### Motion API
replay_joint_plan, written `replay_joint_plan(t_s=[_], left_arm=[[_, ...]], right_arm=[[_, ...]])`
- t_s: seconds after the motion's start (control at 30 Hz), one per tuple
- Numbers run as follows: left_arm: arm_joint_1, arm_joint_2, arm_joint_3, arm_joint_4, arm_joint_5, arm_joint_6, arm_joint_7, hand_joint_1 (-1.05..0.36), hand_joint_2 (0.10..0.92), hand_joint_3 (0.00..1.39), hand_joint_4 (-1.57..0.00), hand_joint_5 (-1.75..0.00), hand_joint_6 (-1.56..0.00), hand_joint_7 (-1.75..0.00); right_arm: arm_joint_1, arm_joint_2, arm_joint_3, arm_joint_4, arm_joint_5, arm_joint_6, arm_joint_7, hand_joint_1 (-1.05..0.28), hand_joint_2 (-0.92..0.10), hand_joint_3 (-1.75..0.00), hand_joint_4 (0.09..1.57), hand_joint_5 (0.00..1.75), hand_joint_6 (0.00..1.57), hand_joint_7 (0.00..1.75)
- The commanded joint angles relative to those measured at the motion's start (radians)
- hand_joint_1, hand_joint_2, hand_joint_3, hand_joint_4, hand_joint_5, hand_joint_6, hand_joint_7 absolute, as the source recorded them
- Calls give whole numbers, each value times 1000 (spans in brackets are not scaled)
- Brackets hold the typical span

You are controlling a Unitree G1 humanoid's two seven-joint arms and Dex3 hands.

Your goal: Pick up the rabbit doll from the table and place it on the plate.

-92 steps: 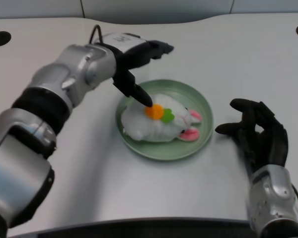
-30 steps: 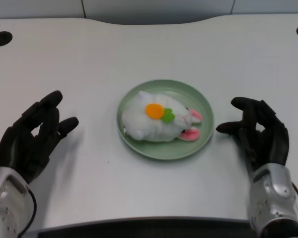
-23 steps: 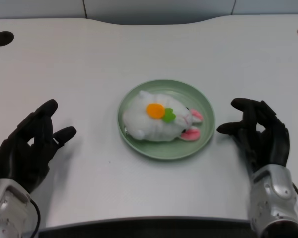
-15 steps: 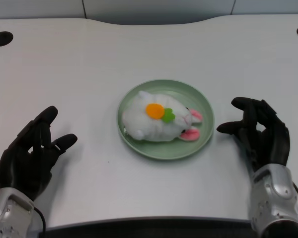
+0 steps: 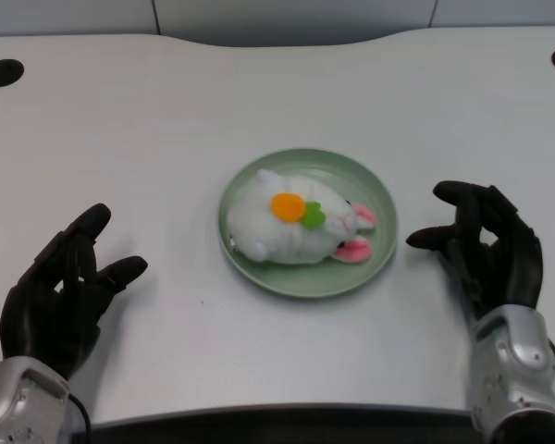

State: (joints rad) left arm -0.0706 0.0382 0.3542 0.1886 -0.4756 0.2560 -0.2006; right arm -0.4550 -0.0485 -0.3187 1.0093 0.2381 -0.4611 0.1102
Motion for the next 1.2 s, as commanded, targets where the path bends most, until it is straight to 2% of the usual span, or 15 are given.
replay_joint_plan(t_s=[0.03, 0.1, 0.23, 0.3, 0.37, 0.47, 0.53, 0.67, 0.8, 0.93, 1.03, 1.07, 1.13, 1.17, 1.2], left_arm=[[4, -8, -8, 11, 11, -14, 13, -453, 921, 626, -322, -1428, -640, -240], [-1, -10, -14, 22, 18, -20, 17, -455, 921, 623, -327, -1430, -635, -242], [-3, -9, -16, 26, 20, -20, 19, -460, 921, 622, -307, -1428, -617, -242], [-9, -6, -6, 37, 7, -19, 11, -461, 921, 616, -301, -1430, -633, -256], [-12, -5, -1, 40, 1, -16, 10, -460, 921, 613, -292, -1430, -634, -265], [-12, -3, 8, 39, -5, -14, 13, -460, 921, 594, -293, -1433, -645, -286], [-8, 2, 7, 39, -1, -19, 11, -460, 921, 603, -299, -1435, -642, -294], [-6, 2, 10, 36, -2, -20, 16, -463, 921, 601, -312, -1432, -629, -302], [-21, 10, 15, 42, -7, 3, 27, -457, 921, 609, -300, -1463, -626, -341], [-25, 23, 20, 50, -22, 16, 7, -459, 921, 591, -277, -1505, -503, -592], [-25, 22, 25, 45, -32, 25, 12, -450, 921, 577, -267, -1529, -438, -684], [-26, 21, 25, 46, -32, 24, 13, -450, 921, 572, -269, -1531, -435, -700], [-27, 22, 26, 53, -31, 20, 10, -456, 921, 561, -268, -1525, -423, -716], [-28, 23, 25, 56, -29, 18, 7, -458, 921, 557, -266, -1522, -421, -720], [-31, 24, 26, 60, -27, 19, 11, -459, 921, 559, -262, -1519, -419, -727]], right_arm=[[-9, -11, -12, 31, 12, 0, 16, -409, -921, -474, 771, 1336, 674, 1079], [-25, -21, -21, 59, 14, 4, 13, -410, -921, -460, 792, 1345, 675, 1080], [-41, -30, -34, 101, 18, -10, 30, -411, -921, -429, 792, 1332, 676, 1073], [-54, -38, -50, 138, 28, -13, 49, -433, -921, -383, 838, 1291, 727, 1003], [-62, -41, -61, 159, 33, -16, 60, -445, -921, -357, 883, 1269, 766, 952], [-62, -37, -50, 151, 20, -19, 48, -441, -921, -371, 888, 1262, 788, 922], [-62, -35, -47, 153, 17, -18, 44, -444, -921, -372, 884, 1261, 789, 912], [-62, -26, -56, 162, 29, -26, 49, -435, -921, -359, 884, 1255, 803, 897], [-55, -13, -42, 138, 15, -33, 24, -437, -921, -360, 889, 1259, 801, 891], [-41, -1, -35, 109, 16, -33, 20, -415, -921, -413, 837, 1310, 756, 933], [-35, 2, -33, 99, 15, -31, 17, -415, -921, -402, 832, 1318, 758, 940], [-34, 1, -32, 99, 15, -35, 21, -415, -921, -398, 830, 1320, 760, 941], [-40, -9, -23, 114, -6, -45, 8, -433, -921, -401, 838, 1326, 766, 949], [-43, -11, -21, 120, -13, -46, 2, -440, -921, -400, 841, 1326, 766, 952], [-46, -10, -22, 121, -13, -41, -5, -445, -921, -387, 853, 1312, 762, 961]])
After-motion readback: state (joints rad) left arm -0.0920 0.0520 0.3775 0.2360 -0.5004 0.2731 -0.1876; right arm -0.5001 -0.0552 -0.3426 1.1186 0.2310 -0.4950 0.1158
